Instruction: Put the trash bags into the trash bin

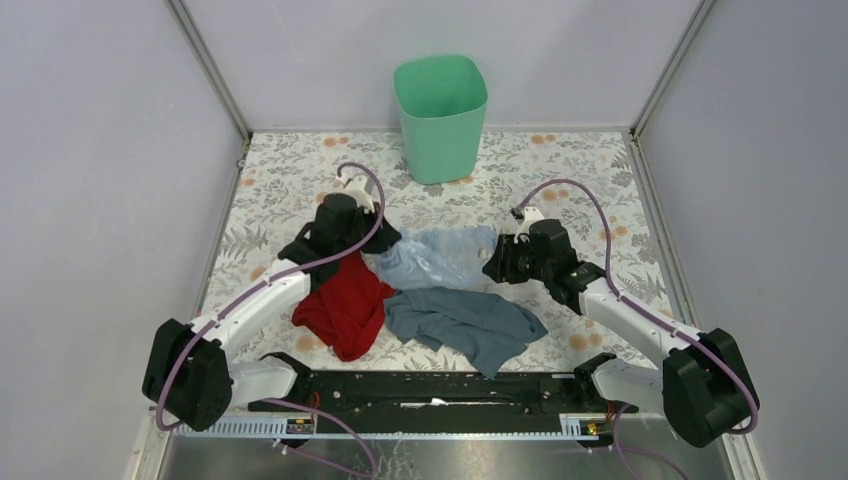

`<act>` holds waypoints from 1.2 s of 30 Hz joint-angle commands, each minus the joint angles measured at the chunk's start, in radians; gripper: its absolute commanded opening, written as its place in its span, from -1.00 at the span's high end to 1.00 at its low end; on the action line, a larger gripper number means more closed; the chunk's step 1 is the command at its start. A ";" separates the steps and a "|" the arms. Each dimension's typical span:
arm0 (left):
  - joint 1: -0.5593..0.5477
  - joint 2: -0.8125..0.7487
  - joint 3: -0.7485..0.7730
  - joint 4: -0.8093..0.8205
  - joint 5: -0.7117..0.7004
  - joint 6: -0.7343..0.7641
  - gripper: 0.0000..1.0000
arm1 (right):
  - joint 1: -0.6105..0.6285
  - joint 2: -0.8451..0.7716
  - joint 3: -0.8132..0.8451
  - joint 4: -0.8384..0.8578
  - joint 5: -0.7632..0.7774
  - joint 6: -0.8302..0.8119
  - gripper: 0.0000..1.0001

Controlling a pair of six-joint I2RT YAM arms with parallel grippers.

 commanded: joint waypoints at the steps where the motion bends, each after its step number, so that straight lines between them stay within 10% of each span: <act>1: -0.003 -0.097 -0.084 0.191 0.148 0.034 1.00 | -0.002 -0.003 0.037 -0.130 0.015 -0.008 -0.12; 9: -0.005 -0.131 -0.157 0.288 0.235 0.030 1.00 | -0.002 -0.022 0.123 -0.272 0.088 -0.009 -0.94; 22: -0.005 -0.125 -0.170 0.307 0.254 0.015 1.00 | -0.012 0.197 0.223 -0.245 0.245 0.091 -0.99; 25: -0.005 -0.126 -0.175 0.304 0.245 0.012 1.00 | -0.011 0.162 0.177 -0.165 0.217 0.016 -0.58; 28: -0.005 -0.115 -0.166 0.301 0.242 0.015 1.00 | -0.011 0.068 0.127 -0.078 0.194 -0.005 0.76; 36: -0.005 -0.020 -0.051 0.229 0.182 0.016 0.71 | -0.012 -0.115 0.175 0.043 0.198 -0.031 1.00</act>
